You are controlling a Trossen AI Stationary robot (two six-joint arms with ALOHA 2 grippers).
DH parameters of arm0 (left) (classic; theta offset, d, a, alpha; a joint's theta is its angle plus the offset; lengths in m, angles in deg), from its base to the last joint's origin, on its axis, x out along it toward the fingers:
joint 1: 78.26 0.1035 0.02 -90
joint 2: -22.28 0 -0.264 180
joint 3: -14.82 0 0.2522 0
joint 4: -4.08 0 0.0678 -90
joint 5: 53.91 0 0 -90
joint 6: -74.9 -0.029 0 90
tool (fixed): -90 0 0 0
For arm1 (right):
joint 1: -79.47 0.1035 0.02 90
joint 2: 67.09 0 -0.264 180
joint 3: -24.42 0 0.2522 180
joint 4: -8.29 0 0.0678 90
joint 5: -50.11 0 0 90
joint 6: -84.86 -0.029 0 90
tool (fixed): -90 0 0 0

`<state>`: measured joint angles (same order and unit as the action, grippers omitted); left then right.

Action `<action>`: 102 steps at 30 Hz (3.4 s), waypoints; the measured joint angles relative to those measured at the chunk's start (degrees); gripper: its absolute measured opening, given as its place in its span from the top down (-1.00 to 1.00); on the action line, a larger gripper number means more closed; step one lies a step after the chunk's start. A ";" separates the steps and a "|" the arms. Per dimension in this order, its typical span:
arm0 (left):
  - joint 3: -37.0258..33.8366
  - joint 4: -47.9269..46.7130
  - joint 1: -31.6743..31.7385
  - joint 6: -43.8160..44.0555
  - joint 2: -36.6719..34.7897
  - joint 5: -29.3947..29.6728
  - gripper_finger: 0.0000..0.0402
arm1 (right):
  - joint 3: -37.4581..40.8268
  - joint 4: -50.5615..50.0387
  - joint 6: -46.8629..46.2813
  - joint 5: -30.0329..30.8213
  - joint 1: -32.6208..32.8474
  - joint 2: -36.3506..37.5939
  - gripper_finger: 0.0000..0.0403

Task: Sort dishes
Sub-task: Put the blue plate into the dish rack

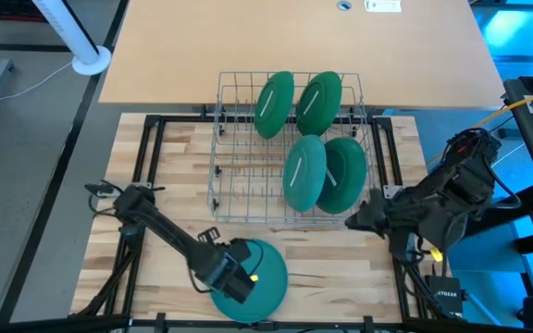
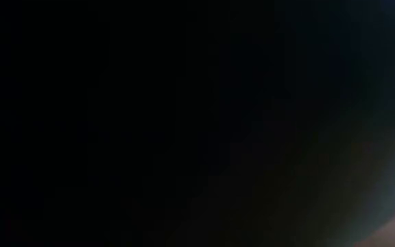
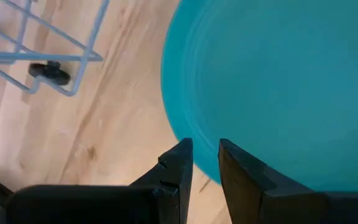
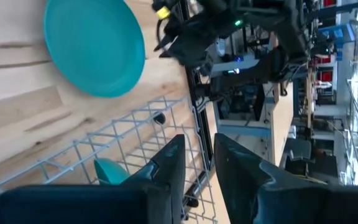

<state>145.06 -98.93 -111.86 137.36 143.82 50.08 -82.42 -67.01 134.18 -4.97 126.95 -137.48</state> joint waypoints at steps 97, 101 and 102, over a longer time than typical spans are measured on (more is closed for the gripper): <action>-13.09 1.23 5.84 12.01 2.38 -17.44 1.00 | 0.04 1.76 -54.02 -12.59 0.94 -6.64 0.56; -13.09 1.36 6.80 9.21 2.38 -17.40 1.00 | 0.04 1.73 -56.76 -13.14 0.94 -12.34 0.56; -13.09 1.36 7.04 8.79 2.38 -17.39 1.00 | 0.04 1.70 -57.71 -13.29 0.94 -13.81 0.56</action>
<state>131.97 -97.58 -104.82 146.14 146.20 32.69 -82.38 -65.31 76.47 -18.26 127.90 -151.29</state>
